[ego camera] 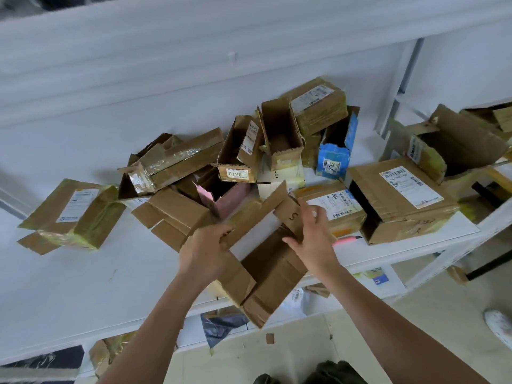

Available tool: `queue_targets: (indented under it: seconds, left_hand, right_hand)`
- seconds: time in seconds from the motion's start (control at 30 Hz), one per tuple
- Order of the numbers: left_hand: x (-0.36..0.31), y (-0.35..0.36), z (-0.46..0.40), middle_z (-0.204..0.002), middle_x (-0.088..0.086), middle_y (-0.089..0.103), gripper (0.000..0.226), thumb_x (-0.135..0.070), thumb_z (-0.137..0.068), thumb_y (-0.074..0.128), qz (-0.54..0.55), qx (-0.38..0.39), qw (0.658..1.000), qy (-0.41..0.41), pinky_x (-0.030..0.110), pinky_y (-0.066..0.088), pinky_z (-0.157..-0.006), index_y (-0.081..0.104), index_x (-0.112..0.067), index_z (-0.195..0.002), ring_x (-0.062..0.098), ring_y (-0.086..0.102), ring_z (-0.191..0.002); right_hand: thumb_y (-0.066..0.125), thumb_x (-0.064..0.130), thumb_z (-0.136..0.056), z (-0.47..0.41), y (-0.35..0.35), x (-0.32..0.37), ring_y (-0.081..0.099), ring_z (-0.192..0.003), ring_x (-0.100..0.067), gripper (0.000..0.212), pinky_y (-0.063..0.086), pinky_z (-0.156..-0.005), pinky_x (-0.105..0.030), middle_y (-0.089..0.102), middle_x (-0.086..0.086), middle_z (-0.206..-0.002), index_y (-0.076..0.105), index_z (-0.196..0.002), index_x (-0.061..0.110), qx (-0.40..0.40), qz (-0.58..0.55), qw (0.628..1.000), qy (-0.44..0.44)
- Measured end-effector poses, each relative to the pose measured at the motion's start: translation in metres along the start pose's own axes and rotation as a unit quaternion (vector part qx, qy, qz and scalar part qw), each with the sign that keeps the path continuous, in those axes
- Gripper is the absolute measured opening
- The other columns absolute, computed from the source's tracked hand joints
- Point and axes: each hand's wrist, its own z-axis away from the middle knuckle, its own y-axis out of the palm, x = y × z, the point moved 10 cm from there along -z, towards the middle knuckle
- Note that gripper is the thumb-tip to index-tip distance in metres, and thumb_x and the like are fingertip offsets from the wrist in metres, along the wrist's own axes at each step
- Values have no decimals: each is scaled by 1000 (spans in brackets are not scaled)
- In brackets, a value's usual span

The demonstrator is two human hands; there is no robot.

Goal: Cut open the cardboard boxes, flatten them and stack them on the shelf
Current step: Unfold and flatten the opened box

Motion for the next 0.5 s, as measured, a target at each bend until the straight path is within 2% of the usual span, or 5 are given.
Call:
queue_targets:
  seconds: [0.17, 0.23, 0.3, 0.37, 0.5]
  left_hand:
    - [3, -5, -1, -91, -12, 64, 44, 4, -90, 46, 24, -21, 999, 5, 29, 48, -66, 74, -23, -111, 15, 62, -88]
    - [7, -1, -1, -97, -10, 67, 44, 4, -89, 47, 16, -8, 1000, 11, 23, 46, -64, 74, -22, -113, 16, 63, -93]
    - [13, 5, -1, -89, -11, 64, 44, 6, -88, 47, 16, 6, 1000, 13, 19, 38, -57, 75, -21, -106, 16, 63, -87]
    - [17, 10, -2, -84, -13, 63, 46, 8, -87, 44, 18, 12, 1000, 10, 20, 35, -54, 76, -21, -104, 17, 64, -85]
    - [23, 18, -2, -113, -8, 70, 50, 7, -90, 44, 9, 5, 1000, 2, 15, 40, -62, 70, -22, -121, 17, 63, -103]
  right_hand:
    - [82, 33, -77, -5, 16, -20, 42, -126, -25, 87, 48, -97, -35, 39, -11, -133, 31, -145, 17, 8, 9, 999, 35]
    - [80, 37, -78, -4, 19, -21, 44, -122, -26, 71, 49, -88, -32, 46, -11, -126, 43, -133, 10, 7, 47, 999, 19]
    - [79, 37, -79, -2, 23, -21, 45, -118, -26, 64, 48, -86, -32, 52, -9, -121, 48, -127, 9, 10, 68, 998, 5]
    - [77, 36, -78, -1, 28, -21, 43, -121, -26, 69, 46, -92, -33, 53, -6, -123, 44, -134, 11, 30, 63, 998, -1]
    - [73, 30, -79, 5, 33, -26, 53, -111, -19, 81, 51, -93, -32, 58, -1, -116, 31, -148, 21, 111, -20, 994, 11]
